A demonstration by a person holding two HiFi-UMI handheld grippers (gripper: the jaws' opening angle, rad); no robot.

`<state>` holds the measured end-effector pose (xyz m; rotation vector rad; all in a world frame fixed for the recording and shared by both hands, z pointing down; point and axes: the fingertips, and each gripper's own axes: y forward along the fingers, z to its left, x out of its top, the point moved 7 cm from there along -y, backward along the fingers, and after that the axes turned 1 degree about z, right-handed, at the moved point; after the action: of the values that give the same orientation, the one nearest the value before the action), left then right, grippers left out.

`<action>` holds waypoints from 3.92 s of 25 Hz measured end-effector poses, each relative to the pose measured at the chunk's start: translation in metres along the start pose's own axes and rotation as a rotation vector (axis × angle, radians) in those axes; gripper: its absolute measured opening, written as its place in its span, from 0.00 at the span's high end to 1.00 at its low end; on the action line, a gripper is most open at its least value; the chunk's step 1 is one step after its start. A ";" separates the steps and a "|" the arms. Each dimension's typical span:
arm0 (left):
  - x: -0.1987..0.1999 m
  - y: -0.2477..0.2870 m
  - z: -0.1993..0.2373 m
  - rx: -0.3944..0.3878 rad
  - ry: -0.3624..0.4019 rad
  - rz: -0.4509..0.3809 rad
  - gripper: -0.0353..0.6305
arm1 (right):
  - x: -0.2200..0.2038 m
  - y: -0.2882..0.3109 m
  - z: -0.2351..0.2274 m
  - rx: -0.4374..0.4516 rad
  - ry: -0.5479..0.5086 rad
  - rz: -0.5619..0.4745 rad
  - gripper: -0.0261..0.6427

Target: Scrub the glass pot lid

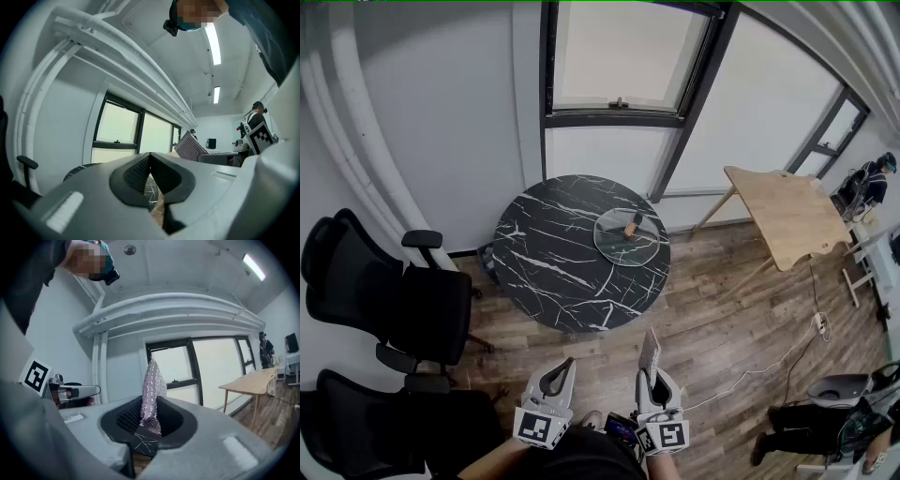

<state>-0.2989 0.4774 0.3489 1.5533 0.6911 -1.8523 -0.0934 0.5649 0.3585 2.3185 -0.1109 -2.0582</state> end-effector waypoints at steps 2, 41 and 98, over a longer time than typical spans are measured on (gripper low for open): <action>-0.001 0.000 -0.002 -0.003 0.007 0.009 0.94 | 0.000 -0.001 -0.002 -0.002 -0.002 0.002 0.85; -0.021 0.019 -0.081 0.060 0.090 0.050 0.94 | -0.012 -0.028 -0.077 0.068 0.060 -0.004 0.85; -0.128 0.462 0.130 0.041 0.125 0.337 0.84 | -0.007 0.408 -0.319 0.144 -0.045 0.172 0.85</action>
<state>-0.0282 0.0879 0.4953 1.7048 0.4159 -1.5393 0.2118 0.1526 0.4348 2.2483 -0.4585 -2.0808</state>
